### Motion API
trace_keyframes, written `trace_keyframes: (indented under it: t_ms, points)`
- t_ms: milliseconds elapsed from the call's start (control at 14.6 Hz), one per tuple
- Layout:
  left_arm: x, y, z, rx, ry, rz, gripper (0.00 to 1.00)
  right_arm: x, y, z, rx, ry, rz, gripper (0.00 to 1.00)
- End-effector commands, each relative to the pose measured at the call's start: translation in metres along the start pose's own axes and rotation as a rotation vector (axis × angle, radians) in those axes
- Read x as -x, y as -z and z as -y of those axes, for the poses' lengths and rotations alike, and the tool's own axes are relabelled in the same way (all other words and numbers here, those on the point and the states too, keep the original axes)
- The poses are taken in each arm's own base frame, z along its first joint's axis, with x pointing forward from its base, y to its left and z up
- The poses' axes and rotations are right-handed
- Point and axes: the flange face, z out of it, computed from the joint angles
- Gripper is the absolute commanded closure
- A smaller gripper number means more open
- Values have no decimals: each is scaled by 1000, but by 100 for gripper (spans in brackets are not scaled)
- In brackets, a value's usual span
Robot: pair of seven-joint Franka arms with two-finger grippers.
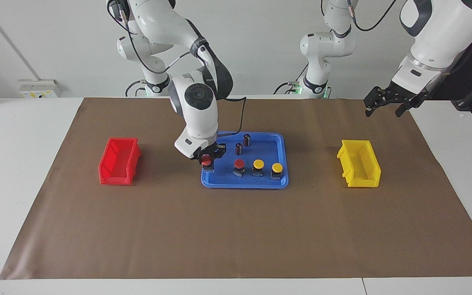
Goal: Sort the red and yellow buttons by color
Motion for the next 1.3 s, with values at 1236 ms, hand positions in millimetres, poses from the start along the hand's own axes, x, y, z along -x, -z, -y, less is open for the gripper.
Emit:
trace_keyframes:
  t_ms: [1236]
  points:
    - [-6, -189, -231, 52, 89, -155, 5, 133, -110, -282, -28, 186, -75, 84]
